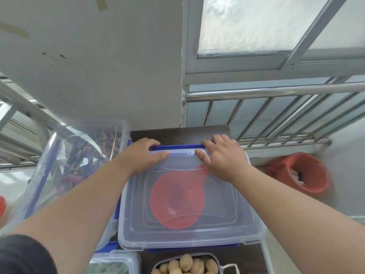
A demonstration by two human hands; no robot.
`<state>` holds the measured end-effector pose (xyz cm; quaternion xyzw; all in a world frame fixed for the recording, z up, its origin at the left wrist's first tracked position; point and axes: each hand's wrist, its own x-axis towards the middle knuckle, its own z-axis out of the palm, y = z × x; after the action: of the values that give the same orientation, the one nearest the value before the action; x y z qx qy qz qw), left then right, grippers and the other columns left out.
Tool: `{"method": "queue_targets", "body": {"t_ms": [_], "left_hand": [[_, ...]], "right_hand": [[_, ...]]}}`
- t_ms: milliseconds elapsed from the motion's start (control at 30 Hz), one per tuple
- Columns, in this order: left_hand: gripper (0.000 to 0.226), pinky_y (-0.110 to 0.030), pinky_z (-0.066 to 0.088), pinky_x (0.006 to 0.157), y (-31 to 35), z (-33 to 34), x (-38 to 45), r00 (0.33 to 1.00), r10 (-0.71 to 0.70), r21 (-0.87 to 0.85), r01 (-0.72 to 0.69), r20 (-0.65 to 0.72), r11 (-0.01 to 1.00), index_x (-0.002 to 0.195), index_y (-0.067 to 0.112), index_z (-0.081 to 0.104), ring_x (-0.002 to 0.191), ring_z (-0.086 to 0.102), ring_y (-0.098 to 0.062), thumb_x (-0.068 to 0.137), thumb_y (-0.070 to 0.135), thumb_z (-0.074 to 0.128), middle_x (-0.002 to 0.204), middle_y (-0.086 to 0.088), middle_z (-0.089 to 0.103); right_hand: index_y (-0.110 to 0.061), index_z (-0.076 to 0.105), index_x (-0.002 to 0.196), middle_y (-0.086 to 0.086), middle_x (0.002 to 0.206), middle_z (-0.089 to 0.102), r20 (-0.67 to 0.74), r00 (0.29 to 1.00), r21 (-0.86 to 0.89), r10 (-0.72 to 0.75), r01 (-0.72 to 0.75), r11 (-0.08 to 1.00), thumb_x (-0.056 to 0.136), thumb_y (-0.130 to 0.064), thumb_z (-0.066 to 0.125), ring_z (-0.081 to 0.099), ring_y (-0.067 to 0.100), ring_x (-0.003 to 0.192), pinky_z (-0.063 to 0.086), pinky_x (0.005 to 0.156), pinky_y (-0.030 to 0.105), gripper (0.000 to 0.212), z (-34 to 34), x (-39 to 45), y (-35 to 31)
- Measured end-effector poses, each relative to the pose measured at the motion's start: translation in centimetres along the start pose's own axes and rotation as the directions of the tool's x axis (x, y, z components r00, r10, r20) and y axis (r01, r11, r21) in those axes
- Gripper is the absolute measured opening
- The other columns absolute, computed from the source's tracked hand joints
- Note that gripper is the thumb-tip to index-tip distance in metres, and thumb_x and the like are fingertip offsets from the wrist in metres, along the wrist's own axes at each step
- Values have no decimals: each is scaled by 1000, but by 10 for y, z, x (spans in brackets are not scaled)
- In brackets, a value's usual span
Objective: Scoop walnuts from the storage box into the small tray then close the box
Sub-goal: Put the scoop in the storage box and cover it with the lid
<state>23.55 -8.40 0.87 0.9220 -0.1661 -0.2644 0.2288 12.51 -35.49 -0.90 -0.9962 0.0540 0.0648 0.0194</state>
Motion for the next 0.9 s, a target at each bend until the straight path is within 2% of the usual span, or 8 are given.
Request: {"method": "queue_targets", "body": {"t_ms": [67, 167, 300, 533, 800, 900], "left_hand": [[58, -39, 50, 102, -3, 12, -9, 989, 54, 12, -53, -139, 999, 134, 31, 67, 114, 62, -13, 91, 70, 64, 125, 14, 62], [43, -38, 52, 94, -5, 21, -14, 961, 127, 55, -117, -246, 992, 122, 32, 71, 108, 62, -10, 95, 65, 64, 115, 17, 61], [46, -36, 53, 85, -8, 26, -14, 926, 221, 141, -185, -305, 973, 119, 23, 74, 105, 63, -14, 96, 61, 63, 112, 11, 63], [44, -35, 53, 81, -8, 30, -16, 879, 293, 204, -230, -375, 951, 107, 14, 77, 95, 61, -19, 96, 56, 66, 100, 4, 65], [54, -41, 56, 80, -9, 34, -16, 849, 329, 246, -244, -412, 938, 106, 10, 78, 91, 63, -23, 96, 59, 59, 99, 0, 66], [47, -45, 56, 83, -9, 34, -16, 798, 403, 261, -314, -448, 913, 107, 10, 80, 91, 65, -25, 98, 53, 62, 99, -1, 69]], "right_hand": [[-27, 64, 134, 5, 112, 58, -65, 998, -11, -4, 3, 1000, 100, -69, 18, 52, 31, 110, 43, 92, 45, 72, 6, -3, -1], [-23, 72, 116, 3, 105, 58, -107, 994, -16, -8, 7, 1000, 101, -68, 23, 54, 30, 103, 43, 89, 44, 67, 9, -2, 0], [-20, 71, 107, 1, 103, 58, -126, 992, 23, -22, 25, 999, 102, -68, 24, 56, 28, 100, 41, 89, 43, 68, 12, -3, -2], [-13, 72, 96, 4, 97, 57, -245, 969, 119, -10, 41, 992, 102, -60, 38, 56, 31, 92, 44, 87, 45, 58, 14, -5, -2], [-12, 73, 95, 5, 96, 59, -293, 956, 104, -17, 49, 993, 104, -57, 40, 56, 30, 91, 45, 87, 46, 57, 15, -7, -4], [-13, 74, 102, 7, 101, 60, -351, 936, 115, -14, 58, 992, 103, -56, 44, 56, 32, 95, 44, 88, 46, 52, 13, -9, -4]]}}
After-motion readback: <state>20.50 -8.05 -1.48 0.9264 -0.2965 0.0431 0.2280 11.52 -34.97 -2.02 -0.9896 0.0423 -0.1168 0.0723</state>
